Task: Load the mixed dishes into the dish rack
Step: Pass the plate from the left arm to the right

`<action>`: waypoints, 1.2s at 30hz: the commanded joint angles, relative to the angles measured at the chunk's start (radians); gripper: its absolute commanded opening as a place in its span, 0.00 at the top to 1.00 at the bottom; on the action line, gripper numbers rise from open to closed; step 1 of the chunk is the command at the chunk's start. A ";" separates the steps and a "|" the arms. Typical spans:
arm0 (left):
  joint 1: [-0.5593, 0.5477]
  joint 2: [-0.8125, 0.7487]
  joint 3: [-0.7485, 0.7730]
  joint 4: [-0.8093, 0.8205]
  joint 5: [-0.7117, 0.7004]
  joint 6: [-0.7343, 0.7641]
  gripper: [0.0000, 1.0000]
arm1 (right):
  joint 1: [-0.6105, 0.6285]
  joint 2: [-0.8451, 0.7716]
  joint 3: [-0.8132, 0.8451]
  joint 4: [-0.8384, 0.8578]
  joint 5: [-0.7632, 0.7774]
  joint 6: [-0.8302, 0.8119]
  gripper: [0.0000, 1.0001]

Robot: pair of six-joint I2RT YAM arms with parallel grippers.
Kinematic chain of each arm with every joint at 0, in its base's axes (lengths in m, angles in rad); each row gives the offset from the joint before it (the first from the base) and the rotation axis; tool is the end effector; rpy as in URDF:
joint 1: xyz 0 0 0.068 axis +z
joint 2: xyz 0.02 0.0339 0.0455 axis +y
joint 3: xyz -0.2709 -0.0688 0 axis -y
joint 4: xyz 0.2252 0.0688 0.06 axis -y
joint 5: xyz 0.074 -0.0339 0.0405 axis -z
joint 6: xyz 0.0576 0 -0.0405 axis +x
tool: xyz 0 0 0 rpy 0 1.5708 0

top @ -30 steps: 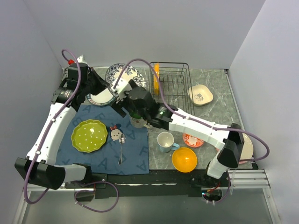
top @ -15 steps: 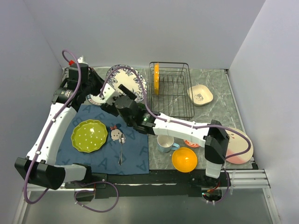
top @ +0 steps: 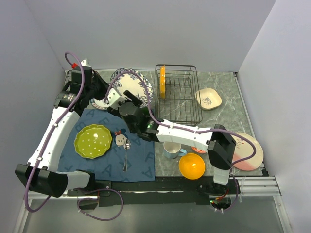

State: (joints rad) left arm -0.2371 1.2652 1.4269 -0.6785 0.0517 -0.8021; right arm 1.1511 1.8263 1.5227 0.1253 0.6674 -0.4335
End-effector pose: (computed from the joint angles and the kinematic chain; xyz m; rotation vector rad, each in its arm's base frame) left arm 0.2573 -0.0652 0.4023 -0.5710 2.0838 -0.6727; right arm 0.2113 0.3861 0.3444 -0.8356 1.4929 -0.0510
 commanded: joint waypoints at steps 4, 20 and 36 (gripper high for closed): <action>-0.004 -0.053 0.069 0.137 0.031 -0.048 0.99 | -0.010 -0.004 -0.045 0.109 0.067 -0.016 0.30; -0.004 -0.070 0.040 0.152 0.063 -0.051 0.99 | -0.011 0.027 -0.064 0.260 0.129 -0.143 0.93; -0.004 -0.072 0.046 0.135 0.045 -0.036 0.96 | -0.010 0.002 -0.116 0.482 0.149 -0.286 1.00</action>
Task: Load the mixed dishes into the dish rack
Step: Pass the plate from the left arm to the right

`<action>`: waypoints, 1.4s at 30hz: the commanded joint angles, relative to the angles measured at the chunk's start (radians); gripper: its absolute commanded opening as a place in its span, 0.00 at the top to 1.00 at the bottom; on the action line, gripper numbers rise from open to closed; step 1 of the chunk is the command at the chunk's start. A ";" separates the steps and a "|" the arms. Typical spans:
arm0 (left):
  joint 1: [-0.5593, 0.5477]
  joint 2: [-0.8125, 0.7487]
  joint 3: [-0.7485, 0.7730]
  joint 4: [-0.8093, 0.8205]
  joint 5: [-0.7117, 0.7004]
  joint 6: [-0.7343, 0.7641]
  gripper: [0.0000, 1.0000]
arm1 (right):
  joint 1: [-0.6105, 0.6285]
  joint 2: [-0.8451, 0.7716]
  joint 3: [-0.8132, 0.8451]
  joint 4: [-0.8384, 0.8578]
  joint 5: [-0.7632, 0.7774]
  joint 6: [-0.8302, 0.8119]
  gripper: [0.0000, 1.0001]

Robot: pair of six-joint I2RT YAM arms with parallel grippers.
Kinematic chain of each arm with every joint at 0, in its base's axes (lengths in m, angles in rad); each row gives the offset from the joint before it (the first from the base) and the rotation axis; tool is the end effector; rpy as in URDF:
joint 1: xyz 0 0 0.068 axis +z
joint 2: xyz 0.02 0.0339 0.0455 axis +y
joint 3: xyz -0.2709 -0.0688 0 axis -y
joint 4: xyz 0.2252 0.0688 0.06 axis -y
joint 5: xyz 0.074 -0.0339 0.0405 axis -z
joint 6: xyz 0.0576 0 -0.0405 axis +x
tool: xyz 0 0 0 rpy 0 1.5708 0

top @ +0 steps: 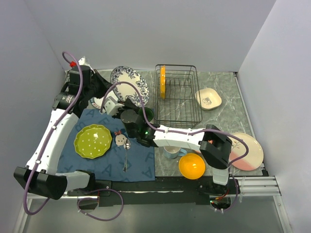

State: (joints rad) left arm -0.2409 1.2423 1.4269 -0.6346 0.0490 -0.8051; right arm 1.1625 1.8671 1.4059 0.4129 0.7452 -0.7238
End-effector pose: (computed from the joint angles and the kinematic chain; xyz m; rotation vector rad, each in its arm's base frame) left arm 0.2532 -0.0651 0.4130 -0.5519 2.0200 -0.7007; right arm 0.2120 0.3917 0.3205 -0.8927 1.3430 -0.2632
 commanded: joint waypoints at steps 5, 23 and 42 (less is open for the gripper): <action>0.000 -0.047 0.067 0.085 0.034 -0.022 0.77 | -0.024 -0.072 -0.007 0.204 0.048 0.003 1.00; 0.005 -0.058 0.107 0.061 -0.044 0.010 0.14 | -0.037 -0.138 0.007 0.228 0.040 -0.039 1.00; 0.035 -0.201 0.027 0.128 -0.110 0.041 0.03 | -0.308 -0.394 0.079 -0.316 -0.036 0.501 1.00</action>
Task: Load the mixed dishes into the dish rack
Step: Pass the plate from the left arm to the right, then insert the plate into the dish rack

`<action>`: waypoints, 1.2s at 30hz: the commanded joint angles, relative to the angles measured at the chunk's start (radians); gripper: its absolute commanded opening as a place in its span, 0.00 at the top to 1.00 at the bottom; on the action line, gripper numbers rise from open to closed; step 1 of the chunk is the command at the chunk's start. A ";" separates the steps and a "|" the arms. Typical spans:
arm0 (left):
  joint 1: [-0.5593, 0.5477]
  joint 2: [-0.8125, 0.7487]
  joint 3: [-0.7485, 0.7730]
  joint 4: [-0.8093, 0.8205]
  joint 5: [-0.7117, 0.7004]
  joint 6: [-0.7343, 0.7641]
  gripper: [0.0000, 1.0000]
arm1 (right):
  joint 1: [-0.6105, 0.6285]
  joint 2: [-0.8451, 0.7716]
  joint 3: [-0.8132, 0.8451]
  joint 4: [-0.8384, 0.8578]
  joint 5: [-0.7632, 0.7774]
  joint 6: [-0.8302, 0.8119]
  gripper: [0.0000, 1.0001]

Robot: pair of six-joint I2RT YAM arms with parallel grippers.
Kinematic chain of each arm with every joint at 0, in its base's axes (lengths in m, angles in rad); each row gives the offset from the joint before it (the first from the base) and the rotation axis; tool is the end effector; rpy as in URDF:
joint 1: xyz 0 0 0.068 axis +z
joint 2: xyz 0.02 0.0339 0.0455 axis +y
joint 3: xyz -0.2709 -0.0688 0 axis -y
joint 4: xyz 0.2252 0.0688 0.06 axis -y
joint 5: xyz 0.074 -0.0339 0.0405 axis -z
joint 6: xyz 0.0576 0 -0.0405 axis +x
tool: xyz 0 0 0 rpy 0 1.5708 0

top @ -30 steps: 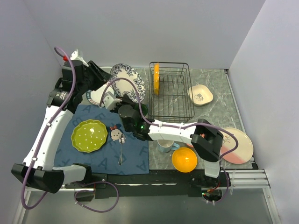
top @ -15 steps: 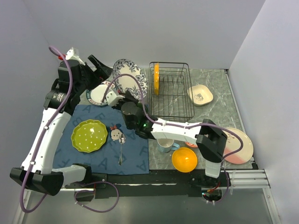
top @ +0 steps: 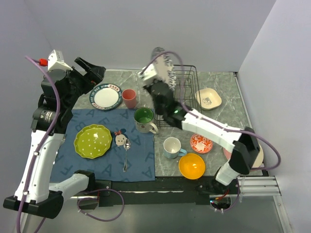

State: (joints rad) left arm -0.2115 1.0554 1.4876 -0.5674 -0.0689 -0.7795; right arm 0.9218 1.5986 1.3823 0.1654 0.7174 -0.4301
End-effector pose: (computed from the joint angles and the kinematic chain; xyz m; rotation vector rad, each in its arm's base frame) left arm 0.1926 -0.0373 0.4803 -0.5415 1.6670 -0.6742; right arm 0.2584 0.2780 0.3886 -0.5282 1.5239 -0.2011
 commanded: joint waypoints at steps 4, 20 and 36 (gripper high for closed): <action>0.006 -0.008 -0.046 0.072 0.029 0.016 0.03 | -0.164 -0.186 0.135 -0.287 -0.088 0.398 1.00; 0.008 -0.009 -0.089 0.090 0.050 0.022 0.03 | -0.451 -0.299 0.158 -0.517 -0.534 0.818 1.00; 0.009 0.000 -0.098 0.089 0.054 0.034 0.03 | -0.613 -0.208 0.106 -0.291 -1.052 0.893 1.00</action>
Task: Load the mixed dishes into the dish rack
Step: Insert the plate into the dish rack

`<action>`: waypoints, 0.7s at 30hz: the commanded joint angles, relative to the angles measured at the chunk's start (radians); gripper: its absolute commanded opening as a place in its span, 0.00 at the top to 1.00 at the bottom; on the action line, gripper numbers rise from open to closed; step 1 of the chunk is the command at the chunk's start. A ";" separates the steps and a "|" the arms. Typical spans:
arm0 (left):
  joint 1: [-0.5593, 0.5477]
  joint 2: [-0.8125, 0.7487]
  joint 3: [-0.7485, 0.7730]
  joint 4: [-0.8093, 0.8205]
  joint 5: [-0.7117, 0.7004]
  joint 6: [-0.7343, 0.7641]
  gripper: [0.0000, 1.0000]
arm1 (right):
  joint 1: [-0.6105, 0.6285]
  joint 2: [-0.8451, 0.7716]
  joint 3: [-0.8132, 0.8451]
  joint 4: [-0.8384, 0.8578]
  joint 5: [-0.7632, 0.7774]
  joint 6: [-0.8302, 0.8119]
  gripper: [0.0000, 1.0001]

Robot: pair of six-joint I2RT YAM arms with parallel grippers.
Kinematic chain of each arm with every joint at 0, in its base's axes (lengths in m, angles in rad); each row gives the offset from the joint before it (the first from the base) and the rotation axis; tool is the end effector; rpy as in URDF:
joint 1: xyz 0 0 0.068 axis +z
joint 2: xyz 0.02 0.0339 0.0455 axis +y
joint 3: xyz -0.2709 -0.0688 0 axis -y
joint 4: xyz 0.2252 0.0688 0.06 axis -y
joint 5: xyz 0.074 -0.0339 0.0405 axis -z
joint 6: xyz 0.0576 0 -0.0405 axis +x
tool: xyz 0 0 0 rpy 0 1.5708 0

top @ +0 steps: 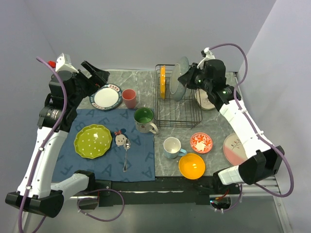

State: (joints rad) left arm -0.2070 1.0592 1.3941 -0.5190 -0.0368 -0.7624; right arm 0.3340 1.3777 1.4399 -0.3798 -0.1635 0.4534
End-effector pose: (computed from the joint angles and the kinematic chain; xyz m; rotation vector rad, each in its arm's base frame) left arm 0.2056 -0.0410 0.4563 -0.5209 1.7268 -0.6689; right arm 0.2929 0.1116 0.4124 0.0009 1.9437 0.6856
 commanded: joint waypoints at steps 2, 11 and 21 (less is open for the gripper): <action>0.003 -0.001 -0.006 0.039 0.025 0.018 0.03 | -0.038 0.041 0.077 0.246 -0.214 -0.005 1.00; 0.004 0.019 0.002 0.043 0.018 0.025 0.03 | -0.053 0.196 0.132 0.243 -0.203 -0.108 1.00; 0.004 0.039 0.002 0.042 0.018 0.023 0.03 | -0.055 0.254 0.163 0.285 -0.176 -0.140 1.00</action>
State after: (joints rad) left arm -0.2062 1.0973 1.3914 -0.5163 -0.0238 -0.7521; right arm 0.2852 1.6531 1.4914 -0.2993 -0.3344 0.3401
